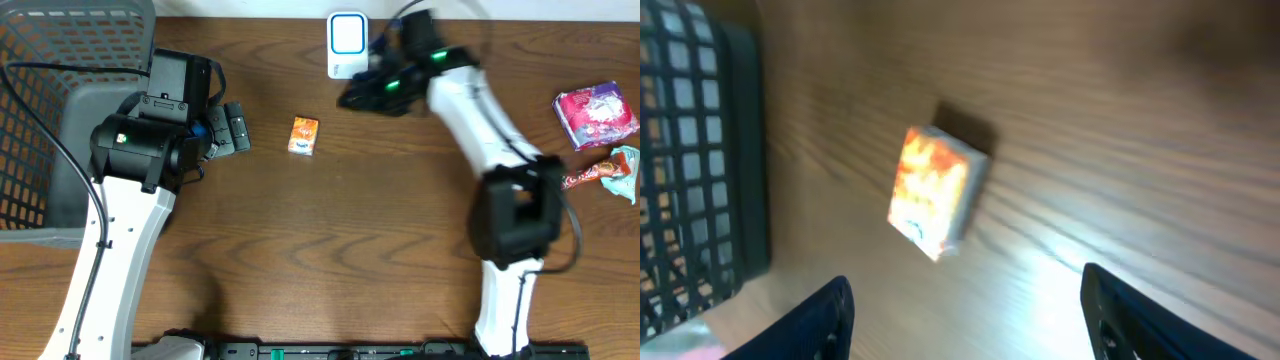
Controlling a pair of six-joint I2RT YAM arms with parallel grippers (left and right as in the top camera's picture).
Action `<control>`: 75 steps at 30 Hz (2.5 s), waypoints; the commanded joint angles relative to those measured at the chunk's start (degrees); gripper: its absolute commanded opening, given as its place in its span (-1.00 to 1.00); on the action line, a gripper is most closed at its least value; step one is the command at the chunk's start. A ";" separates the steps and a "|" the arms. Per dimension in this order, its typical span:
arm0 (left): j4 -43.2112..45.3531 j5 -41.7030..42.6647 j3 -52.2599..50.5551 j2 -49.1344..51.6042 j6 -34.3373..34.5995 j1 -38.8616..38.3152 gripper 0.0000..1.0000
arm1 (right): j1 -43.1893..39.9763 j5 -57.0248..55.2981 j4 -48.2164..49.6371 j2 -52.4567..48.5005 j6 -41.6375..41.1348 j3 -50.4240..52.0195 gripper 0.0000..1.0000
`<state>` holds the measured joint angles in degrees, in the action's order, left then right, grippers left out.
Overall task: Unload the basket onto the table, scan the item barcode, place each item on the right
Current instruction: 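Reach the right gripper to the small orange pack and grasp it, then hold the small orange pack over the barcode scanner with the right gripper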
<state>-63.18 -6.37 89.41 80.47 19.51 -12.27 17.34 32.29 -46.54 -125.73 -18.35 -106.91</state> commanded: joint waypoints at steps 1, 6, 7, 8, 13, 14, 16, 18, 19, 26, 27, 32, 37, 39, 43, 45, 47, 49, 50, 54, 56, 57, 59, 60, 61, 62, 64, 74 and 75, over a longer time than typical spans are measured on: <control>-0.24 -0.48 0.83 0.02 0.31 0.09 0.96 | 3.87 3.13 4.50 -4.94 -8.68 0.37 0.37; -0.24 -0.48 0.83 0.02 0.31 0.09 0.96 | 7.89 3.48 8.85 -9.07 -12.17 0.37 0.31; -0.22 -0.48 0.83 0.02 0.31 0.09 0.96 | 8.66 1.42 9.09 -9.86 -14.14 0.37 0.29; -0.24 -0.48 0.83 0.02 0.31 0.09 0.96 | 9.07 -0.04 9.14 -10.36 -15.10 0.37 0.29; -0.24 -0.50 0.83 0.02 0.31 0.09 0.96 | 9.99 -4.02 9.09 -11.63 -15.76 0.37 0.22; -0.22 -0.48 0.83 0.02 0.31 0.09 0.96 | 9.99 -4.13 9.09 -11.89 -16.00 0.37 0.19; -0.22 -0.48 0.83 0.02 0.31 0.09 0.96 | 10.16 -5.31 9.09 -12.44 -16.39 0.39 0.17; -0.22 -0.50 0.83 0.02 0.31 0.09 0.96 | 10.38 -6.69 9.16 -13.27 -16.33 0.39 0.24; -0.22 -0.48 0.83 0.02 0.31 0.09 0.96 | 10.43 -7.30 9.29 -13.86 -16.33 0.44 0.24; -0.22 -0.48 0.83 0.02 0.31 0.09 0.96 | 9.22 -7.32 11.82 -14.62 -15.19 0.42 -0.56; -0.22 -0.48 0.83 0.02 0.31 0.09 0.96 | 8.81 -5.81 12.28 -14.62 -14.71 0.39 -0.73; -0.22 -0.48 0.83 0.02 0.31 0.09 0.96 | 5.86 9.92 13.05 -14.62 -13.77 0.37 -0.98; -0.22 -0.48 0.83 0.02 0.31 0.09 0.96 | 1.88 38.62 14.91 -14.62 -5.60 0.37 -0.98; -0.22 -0.48 0.83 0.02 0.31 0.09 0.96 | 0.72 48.26 14.43 -14.62 -2.12 0.37 -0.98; -0.24 -0.48 0.83 0.02 0.31 0.09 0.96 | 0.26 56.26 14.47 -14.62 0.24 0.37 -0.98; -0.24 -0.48 0.83 0.02 0.31 0.09 0.96 | 0.31 56.08 14.47 -14.62 0.26 0.37 -0.98; -0.24 -0.48 0.83 0.02 0.31 0.09 0.96 | 0.37 54.05 14.36 -14.62 0.17 0.37 -0.98; -0.24 -0.48 0.83 0.02 0.31 0.09 0.96 | 0.37 49.20 13.94 -14.38 -0.98 0.37 -0.97; -0.22 -0.48 0.83 0.02 0.31 0.09 0.96 | 0.37 46.40 13.97 -14.21 -2.29 0.37 -0.97; -0.24 -0.48 0.83 0.02 0.31 0.09 0.96 | 0.66 37.53 13.51 -11.15 -4.39 0.37 -0.98; -0.24 -0.48 0.83 0.02 0.31 0.09 0.96 | 1.31 23.65 10.78 -6.62 -4.59 0.31 -0.97; -0.22 -0.48 0.83 0.02 0.31 0.09 0.96 | 1.51 16.52 9.64 -4.72 -4.59 0.31 -0.97; -0.24 -0.48 0.83 0.02 0.31 0.09 0.96 | 2.12 -1.92 8.04 -0.17 -4.50 0.31 -0.97; -0.24 -0.48 0.83 0.02 0.31 0.09 0.96 | 2.51 -10.58 7.98 1.88 -4.20 0.31 -0.97; -0.22 -0.48 0.83 0.02 0.31 0.09 0.96 | 3.15 -21.16 8.61 3.80 -3.21 0.31 -0.98; -0.22 -0.48 0.83 0.02 0.31 0.09 0.96 | 3.72 -29.81 9.49 5.40 -2.08 0.31 -0.97; -0.22 -0.48 0.83 0.02 0.31 0.09 0.96 | 5.09 -47.67 12.74 7.39 1.46 0.31 -0.97; -0.22 -0.48 0.83 0.02 0.31 0.09 0.96 | 8.37 -62.31 35.65 -0.90 29.07 0.33 -0.98; -0.24 -0.48 0.83 0.02 0.31 0.09 0.96 | 8.41 -62.34 36.59 -1.90 28.39 0.33 -0.98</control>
<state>-63.18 -6.37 89.41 80.47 19.51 -12.27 25.39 -24.01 -10.90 -122.52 3.31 -107.55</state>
